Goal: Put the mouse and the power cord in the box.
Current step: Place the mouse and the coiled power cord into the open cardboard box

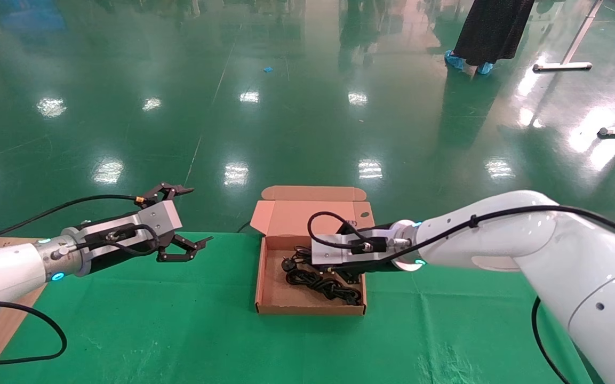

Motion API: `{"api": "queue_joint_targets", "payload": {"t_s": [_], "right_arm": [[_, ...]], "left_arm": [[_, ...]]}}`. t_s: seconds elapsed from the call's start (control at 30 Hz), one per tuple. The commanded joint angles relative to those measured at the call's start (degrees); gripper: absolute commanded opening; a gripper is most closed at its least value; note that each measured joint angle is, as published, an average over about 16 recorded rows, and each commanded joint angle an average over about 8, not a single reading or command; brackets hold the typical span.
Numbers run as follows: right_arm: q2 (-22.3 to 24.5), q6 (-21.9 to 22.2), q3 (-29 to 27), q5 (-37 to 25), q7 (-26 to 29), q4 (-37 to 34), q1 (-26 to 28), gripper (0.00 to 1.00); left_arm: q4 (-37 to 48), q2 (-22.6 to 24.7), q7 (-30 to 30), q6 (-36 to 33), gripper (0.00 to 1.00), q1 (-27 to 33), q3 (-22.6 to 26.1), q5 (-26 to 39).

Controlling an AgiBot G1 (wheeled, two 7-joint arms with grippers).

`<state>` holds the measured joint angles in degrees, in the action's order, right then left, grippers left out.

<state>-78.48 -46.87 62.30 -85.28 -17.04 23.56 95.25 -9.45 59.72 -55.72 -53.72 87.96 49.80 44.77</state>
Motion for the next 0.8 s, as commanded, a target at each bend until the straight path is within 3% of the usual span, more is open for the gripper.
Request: {"api": "queue_joint_targets", "payload": {"t_s": [0.03,0.1,0.8], "right_arm": [[-0.02,0.81,0.99,0.55,0.59,0.17,-0.45,0.82],[-0.02,1.0,1.36,0.88,0.91,0.29,-0.66,1.0],[1.31,-0.44,-0.59,1.89,1.39,1.68,-1.51,1.0]], "left_arm": [[0.84,0.22,-0.46,-0.41,1.0,0.2,-0.11,-0.11],[1.17,0.28,-0.61,-0.57,1.0,0.26,-0.19,-0.18],[-1.02,-0.4,1.37,-1.22,1.0,-0.47,-0.97,-0.19]]}}
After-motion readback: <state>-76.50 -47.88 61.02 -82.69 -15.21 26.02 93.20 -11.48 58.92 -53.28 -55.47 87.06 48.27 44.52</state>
